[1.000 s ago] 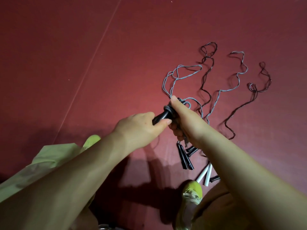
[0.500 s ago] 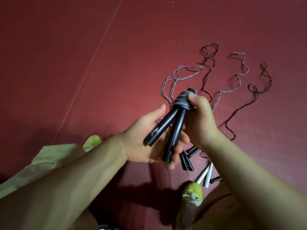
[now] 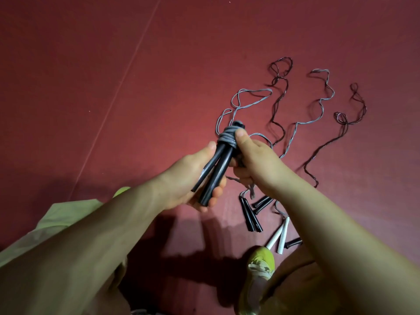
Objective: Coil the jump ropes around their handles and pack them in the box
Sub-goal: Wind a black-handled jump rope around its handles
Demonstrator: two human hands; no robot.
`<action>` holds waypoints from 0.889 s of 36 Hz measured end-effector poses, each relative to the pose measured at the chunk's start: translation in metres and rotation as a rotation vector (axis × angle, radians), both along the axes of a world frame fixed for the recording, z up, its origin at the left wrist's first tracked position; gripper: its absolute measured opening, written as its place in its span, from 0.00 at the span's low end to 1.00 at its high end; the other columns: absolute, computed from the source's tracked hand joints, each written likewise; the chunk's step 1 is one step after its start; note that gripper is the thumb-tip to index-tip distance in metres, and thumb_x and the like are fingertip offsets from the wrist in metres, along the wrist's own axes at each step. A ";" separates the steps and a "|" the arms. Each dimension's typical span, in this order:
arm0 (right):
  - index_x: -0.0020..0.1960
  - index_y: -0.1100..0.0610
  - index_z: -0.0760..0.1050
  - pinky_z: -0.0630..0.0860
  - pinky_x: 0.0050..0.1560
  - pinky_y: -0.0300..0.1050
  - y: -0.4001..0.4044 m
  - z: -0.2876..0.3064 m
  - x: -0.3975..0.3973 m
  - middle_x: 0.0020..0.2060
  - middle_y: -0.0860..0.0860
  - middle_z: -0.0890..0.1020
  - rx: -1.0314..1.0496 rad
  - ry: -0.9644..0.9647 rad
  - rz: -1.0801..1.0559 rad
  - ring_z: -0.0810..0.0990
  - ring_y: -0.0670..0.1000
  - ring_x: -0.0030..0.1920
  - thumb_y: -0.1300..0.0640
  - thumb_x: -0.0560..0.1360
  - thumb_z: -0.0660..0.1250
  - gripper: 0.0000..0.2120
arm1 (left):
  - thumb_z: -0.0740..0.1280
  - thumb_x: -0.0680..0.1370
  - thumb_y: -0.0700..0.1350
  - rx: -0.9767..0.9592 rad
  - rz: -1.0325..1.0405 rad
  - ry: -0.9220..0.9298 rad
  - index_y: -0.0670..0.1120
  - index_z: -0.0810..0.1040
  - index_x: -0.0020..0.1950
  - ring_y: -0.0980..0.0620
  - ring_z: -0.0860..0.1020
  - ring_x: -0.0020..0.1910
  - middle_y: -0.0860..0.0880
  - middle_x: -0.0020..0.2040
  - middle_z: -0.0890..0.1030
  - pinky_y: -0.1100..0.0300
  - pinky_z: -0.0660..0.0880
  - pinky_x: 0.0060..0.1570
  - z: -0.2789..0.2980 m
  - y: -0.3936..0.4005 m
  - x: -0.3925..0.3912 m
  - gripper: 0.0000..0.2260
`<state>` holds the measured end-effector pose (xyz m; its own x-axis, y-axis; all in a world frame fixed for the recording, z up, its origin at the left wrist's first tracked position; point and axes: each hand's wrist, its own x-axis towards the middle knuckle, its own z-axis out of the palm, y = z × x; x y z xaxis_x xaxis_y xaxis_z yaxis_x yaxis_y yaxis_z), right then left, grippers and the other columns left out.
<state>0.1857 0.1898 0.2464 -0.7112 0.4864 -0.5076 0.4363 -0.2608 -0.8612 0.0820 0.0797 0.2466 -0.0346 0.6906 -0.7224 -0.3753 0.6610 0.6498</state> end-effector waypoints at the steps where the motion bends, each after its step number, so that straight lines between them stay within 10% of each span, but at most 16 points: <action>1: 0.40 0.56 0.66 0.52 0.26 0.38 0.000 -0.001 0.001 0.27 0.49 0.66 0.017 -0.018 0.014 0.57 0.44 0.22 0.46 0.84 0.48 0.20 | 0.46 0.78 0.66 -0.005 -0.010 0.083 0.44 0.75 0.39 0.47 0.73 0.25 0.47 0.28 0.75 0.61 0.69 0.28 -0.001 0.000 0.000 0.31; 11: 0.39 0.55 0.69 0.53 0.28 0.40 -0.001 -0.013 0.005 0.28 0.49 0.62 0.031 -0.302 0.155 0.56 0.47 0.25 0.38 0.81 0.46 0.26 | 0.49 0.80 0.62 -0.059 -0.269 0.776 0.42 0.76 0.38 0.43 0.80 0.36 0.43 0.35 0.81 0.53 0.78 0.44 -0.018 -0.004 -0.005 0.28; 19: 0.34 0.54 0.67 0.50 0.26 0.39 -0.003 -0.018 0.007 0.26 0.48 0.60 -0.114 -0.381 0.087 0.54 0.47 0.25 0.25 0.71 0.53 0.31 | 0.49 0.80 0.64 -0.066 -0.502 1.229 0.48 0.65 0.41 0.40 0.76 0.56 0.42 0.55 0.79 0.54 0.64 0.45 -0.017 -0.007 0.007 0.21; 27: 0.24 0.51 0.61 0.50 0.28 0.43 -0.003 -0.014 0.003 0.23 0.47 0.57 -0.071 -0.236 -0.024 0.53 0.48 0.23 0.39 0.75 0.58 0.25 | 0.62 0.66 0.72 -0.020 -0.471 0.657 0.50 0.68 0.40 0.51 0.72 0.35 0.52 0.36 0.75 0.56 0.67 0.38 -0.014 -0.010 -0.006 0.25; 32: 0.32 0.53 0.68 0.51 0.30 0.46 -0.004 -0.012 0.001 0.24 0.51 0.66 -0.230 0.064 -0.030 0.61 0.50 0.24 0.40 0.58 0.65 0.17 | 0.63 0.64 0.68 0.093 -0.300 0.157 0.47 0.78 0.43 0.47 0.79 0.37 0.48 0.36 0.83 0.52 0.73 0.44 -0.006 -0.009 -0.013 0.26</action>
<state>0.1865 0.1857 0.2341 -0.7325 0.3840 -0.5621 0.3724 -0.4653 -0.8030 0.0687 0.0702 0.2411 0.0737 0.7495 -0.6579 -0.0642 0.6619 0.7468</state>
